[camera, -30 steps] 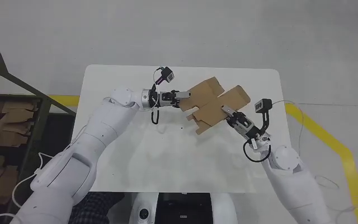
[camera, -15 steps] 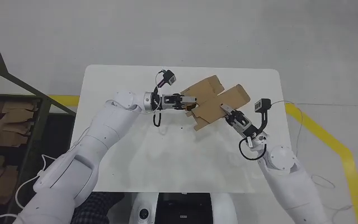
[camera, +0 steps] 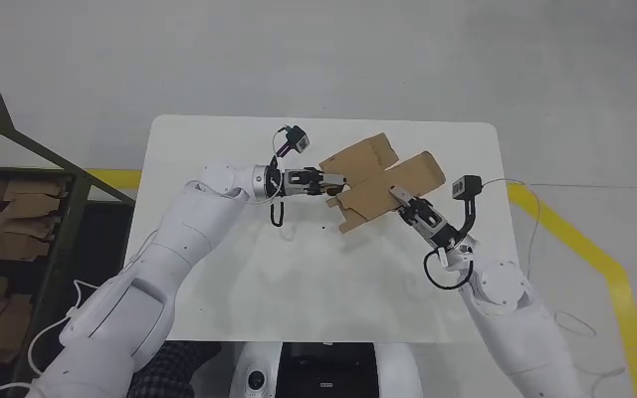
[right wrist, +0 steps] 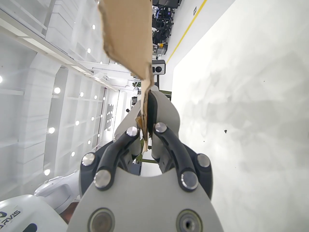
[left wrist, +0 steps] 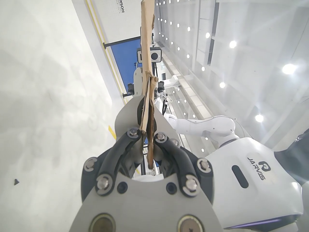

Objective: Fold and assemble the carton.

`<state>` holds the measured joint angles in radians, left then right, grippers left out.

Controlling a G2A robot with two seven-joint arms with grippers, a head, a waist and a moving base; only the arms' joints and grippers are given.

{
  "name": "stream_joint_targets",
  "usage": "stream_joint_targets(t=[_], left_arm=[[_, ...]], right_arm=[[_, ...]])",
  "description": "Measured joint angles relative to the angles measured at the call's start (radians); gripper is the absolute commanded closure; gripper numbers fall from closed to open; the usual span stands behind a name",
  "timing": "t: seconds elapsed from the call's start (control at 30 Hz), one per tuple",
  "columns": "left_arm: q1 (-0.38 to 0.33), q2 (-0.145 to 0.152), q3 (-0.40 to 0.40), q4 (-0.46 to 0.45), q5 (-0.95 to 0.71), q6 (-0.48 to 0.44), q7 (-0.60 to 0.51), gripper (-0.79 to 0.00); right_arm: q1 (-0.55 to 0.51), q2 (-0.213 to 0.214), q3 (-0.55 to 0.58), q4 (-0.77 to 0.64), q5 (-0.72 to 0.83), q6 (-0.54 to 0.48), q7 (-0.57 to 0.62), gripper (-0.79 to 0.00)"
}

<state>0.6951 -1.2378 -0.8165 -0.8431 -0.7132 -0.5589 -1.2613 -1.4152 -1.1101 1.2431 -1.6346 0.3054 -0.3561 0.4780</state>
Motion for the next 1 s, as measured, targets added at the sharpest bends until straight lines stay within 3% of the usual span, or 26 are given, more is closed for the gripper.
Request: stream_joint_targets(t=[0.47, 0.87, 1.0], left_arm=[[0.014, 0.014, -0.03, -0.028, 0.025, 0.024, -0.025, 0.0], [0.014, 0.023, -0.022, -0.059, 0.064, 0.031, -0.031, 0.0], [0.015, 0.024, -0.018, -0.061, 0.063, 0.028, -0.028, 0.0]], right_arm=[[0.075, 0.014, 0.092, 0.16, 0.119, -0.06, 0.238, -0.785], [0.191, 0.019, 0.086, 0.294, 0.181, -0.114, 0.516, -0.61], [0.214, 0.019, 0.078, 0.322, 0.19, -0.127, 0.553, -0.453]])
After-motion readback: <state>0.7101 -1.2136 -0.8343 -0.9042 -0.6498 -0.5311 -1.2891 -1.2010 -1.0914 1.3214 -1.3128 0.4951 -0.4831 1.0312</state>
